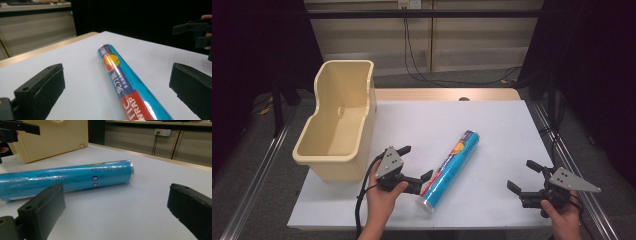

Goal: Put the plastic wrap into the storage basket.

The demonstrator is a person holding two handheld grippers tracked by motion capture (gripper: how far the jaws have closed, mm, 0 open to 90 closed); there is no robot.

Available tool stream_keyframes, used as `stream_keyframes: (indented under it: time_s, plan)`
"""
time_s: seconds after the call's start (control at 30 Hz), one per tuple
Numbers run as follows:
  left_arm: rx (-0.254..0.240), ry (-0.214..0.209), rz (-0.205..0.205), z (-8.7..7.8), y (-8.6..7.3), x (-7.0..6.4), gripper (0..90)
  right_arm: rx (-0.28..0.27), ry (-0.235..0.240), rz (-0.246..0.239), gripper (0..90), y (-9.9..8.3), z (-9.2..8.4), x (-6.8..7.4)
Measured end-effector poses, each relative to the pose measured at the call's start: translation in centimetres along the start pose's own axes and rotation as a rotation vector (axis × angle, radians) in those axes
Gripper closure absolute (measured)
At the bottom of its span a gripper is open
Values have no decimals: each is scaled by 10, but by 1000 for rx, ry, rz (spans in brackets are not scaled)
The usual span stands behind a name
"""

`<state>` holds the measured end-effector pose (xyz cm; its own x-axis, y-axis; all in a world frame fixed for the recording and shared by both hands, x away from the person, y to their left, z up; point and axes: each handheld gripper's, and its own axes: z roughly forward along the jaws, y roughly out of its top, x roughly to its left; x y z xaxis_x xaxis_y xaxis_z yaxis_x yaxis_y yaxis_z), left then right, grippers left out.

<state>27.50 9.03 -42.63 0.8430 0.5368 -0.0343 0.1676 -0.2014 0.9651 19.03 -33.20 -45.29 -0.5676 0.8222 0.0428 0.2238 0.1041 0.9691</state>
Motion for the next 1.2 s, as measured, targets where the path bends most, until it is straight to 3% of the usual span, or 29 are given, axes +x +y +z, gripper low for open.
stream_keyframes:
  time_s: [0.17, 0.2, 0.23, 0.27, 0.33, 0.37, 0.5, 0.53, 0.57, 0.6, 0.63, 0.73, 0.8, 0.87, 0.9, 1.0, 1.07, 1.2]
  plan:
    - [75, -20, -28, 30, 8, 0, 0, -1, -2, -3, 11, 0, -1, 0]
    - [109, -24, -31, 40, 11, 1, 0, -1, -2, -5, 11, 0, -1, 0]
    - [109, -24, -31, 40, 11, 1, 0, -1, -2, -5, 11, 0, -1, 0]
    - [155, -34, -28, 50, 14, 1, 0, 0, -1, -4, 11, 0, -1, -1]
    - [174, -45, -29, 55, 15, 0, 1, 0, -1, -3, 11, 0, -1, -1]
    - [223, -62, -30, 64, 18, 0, 0, 2, 0, -3, 11, 0, -1, -1]
    - [341, -85, -36, 83, 27, 0, 0, 3, 5, -7, 15, 0, -1, -1]
    - [341, -85, -36, 83, 27, 0, 0, 3, 5, -7, 15, 0, -1, -1]
    - [384, -80, -45, 88, 29, 0, 0, 6, 4, -9, 15, 1, -1, -1]
    - [482, -55, -48, 98, 33, -1, 0, 6, 4, -9, 15, 1, -1, -1]
    - [536, -46, -50, 103, 35, -1, 0, 7, 3, -10, 15, 1, -1, -1]
    - [614, -57, -86, 113, 40, 0, 0, 9, 3, -13, 15, 1, -1, -1]
    - [632, -54, -86, 117, 41, 1, 1, 9, 4, -13, 15, 1, -2, -1]
    - [707, -39, -80, 124, 43, 1, 0, 5, 2, -13, 15, 1, -2, -1]
    - [765, -29, -107, 132, 44, -1, 0, 5, 0, -13, 15, 1, -2, -2]
    - [821, -27, -100, 142, 44, -5, 1, 7, 0, -12, 15, 1, -2, -2]
    - [854, -31, -119, 148, 42, -7, 9, 6, 0, -16, 15, 1, -3, -2]
    - [915, -2, -135, 157, 40, -11, 34, 5, 1, -24, 16, 1, -2, -2]
